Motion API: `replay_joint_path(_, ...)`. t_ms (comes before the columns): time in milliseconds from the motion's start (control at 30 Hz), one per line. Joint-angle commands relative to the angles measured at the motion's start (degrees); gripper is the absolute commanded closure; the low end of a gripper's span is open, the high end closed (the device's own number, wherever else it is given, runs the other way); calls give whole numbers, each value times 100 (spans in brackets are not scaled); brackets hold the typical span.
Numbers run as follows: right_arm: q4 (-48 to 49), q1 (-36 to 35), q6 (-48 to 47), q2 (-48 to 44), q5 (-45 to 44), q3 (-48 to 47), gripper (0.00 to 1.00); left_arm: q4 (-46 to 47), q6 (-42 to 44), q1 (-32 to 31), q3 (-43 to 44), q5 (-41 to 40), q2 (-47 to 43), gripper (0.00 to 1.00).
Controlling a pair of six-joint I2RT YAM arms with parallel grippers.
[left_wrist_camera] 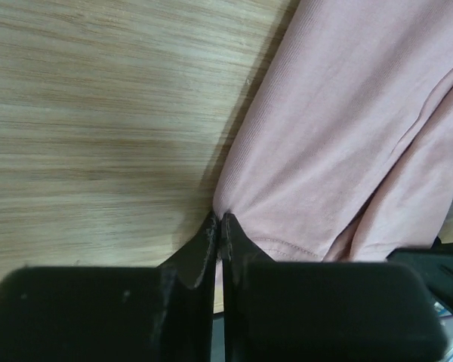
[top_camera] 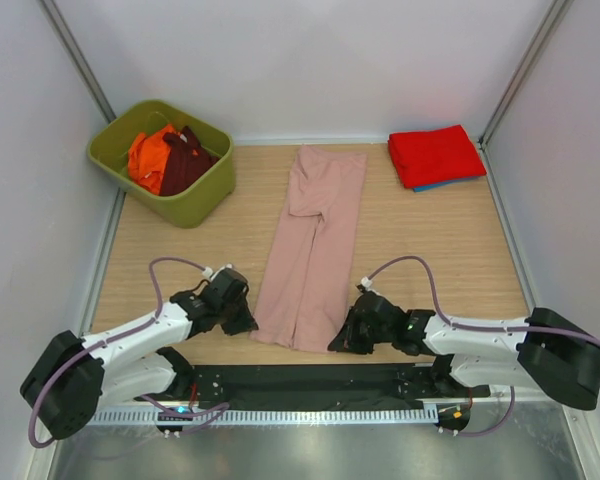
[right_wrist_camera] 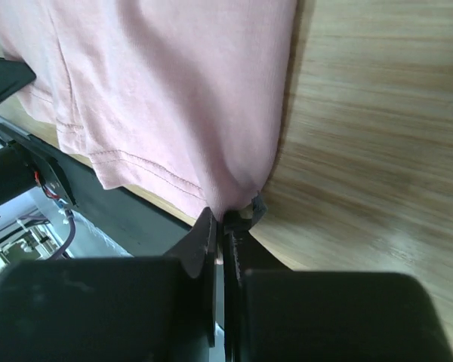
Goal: Fold and stack the t-shirts
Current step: Fold the tshirt
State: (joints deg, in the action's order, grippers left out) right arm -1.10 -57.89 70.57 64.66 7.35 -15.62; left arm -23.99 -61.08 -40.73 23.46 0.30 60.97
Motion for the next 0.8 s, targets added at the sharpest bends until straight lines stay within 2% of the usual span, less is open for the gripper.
replay_joint_path(0,-549,-29,-104,12,-647,296,99,-545,70,12,-281,-126,-49,100)
replay_joint_path(233,-899,-117,-227,-1358,-709,524,99,-651,35,-145,-193,-65,-1085,100)
replay_joint_path(333,-962,-100,-227,-1842,-892,525,99,-668,35,-172,-35,111,-1210,100)
replay_joint_path(467,-874,-109,-271,-1879,-982,384,99,-581,35,-181,290,234,-1132,100)
replay_joint_path(667,-654,-100,-447,-1396,-972,94,99,-405,61,-295,563,339,-903,100)
replay_joint_path(767,-864,-4,-753,-1343,-1104,-222,99,-317,201,-286,729,287,-903,100)
